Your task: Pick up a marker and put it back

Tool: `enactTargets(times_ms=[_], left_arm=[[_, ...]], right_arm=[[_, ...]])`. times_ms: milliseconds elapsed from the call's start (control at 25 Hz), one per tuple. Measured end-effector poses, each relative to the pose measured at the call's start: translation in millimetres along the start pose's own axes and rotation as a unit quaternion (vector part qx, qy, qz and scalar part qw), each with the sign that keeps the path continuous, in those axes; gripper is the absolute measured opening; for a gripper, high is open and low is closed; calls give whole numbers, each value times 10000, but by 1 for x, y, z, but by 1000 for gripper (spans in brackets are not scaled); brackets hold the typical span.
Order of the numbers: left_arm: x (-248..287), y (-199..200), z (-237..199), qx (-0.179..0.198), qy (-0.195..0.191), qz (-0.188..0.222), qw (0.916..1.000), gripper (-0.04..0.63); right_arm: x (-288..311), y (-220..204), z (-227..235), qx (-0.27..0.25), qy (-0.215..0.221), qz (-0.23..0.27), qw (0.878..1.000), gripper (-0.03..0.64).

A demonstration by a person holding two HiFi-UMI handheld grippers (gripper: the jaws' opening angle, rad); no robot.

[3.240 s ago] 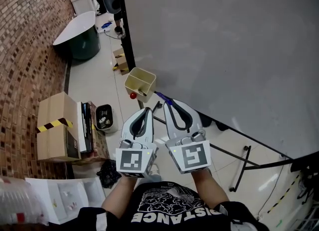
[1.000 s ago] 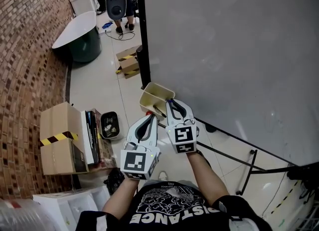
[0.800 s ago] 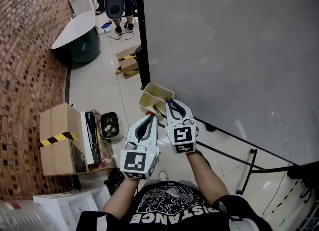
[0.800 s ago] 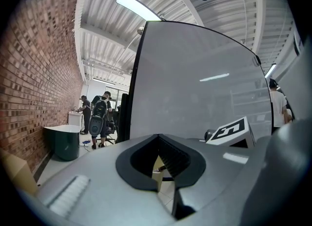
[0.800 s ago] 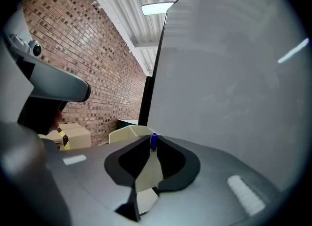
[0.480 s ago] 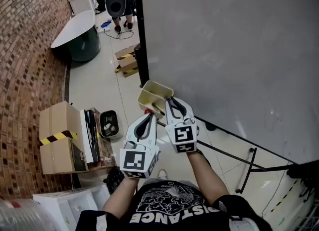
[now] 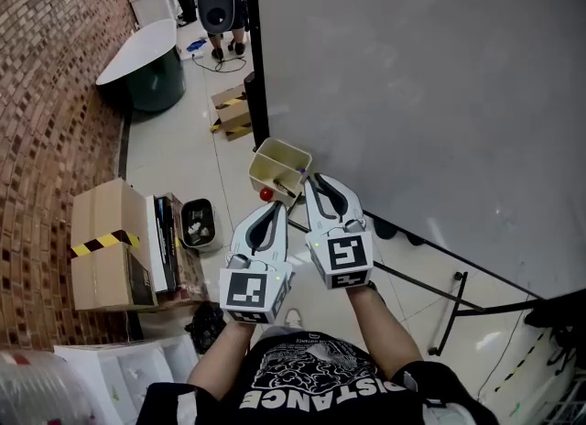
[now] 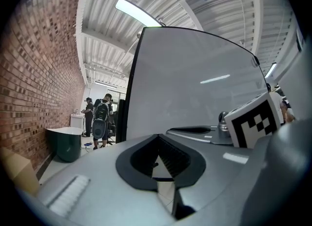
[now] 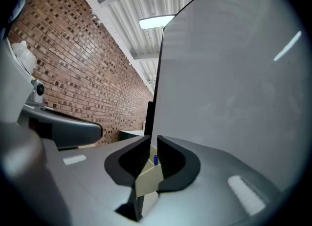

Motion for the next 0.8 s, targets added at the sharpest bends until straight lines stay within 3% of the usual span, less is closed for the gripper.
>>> enactTargets(times_ms=[320,400,800], left_arm=[[-22,5,31,75,79,174,9998,6],[-29,9,39,45,78,158,9998,6],[-67,11,83,174,124,220,9995,6]], right_arm=[[-58,22,-14,9,219,290,9993,34],[-73,26,-18,-18,250,347,9991,5],[-138,24,-29,66,472,365,9982,0]])
Point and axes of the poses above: the fingertips, and each gripper's own axes: x forward along the fingers, z to its right, y out of its top, the point moved 8 cm from there along -x, backward along the fingers, and after that the axes turned 6 degrees about x, right-handed, at the moved point
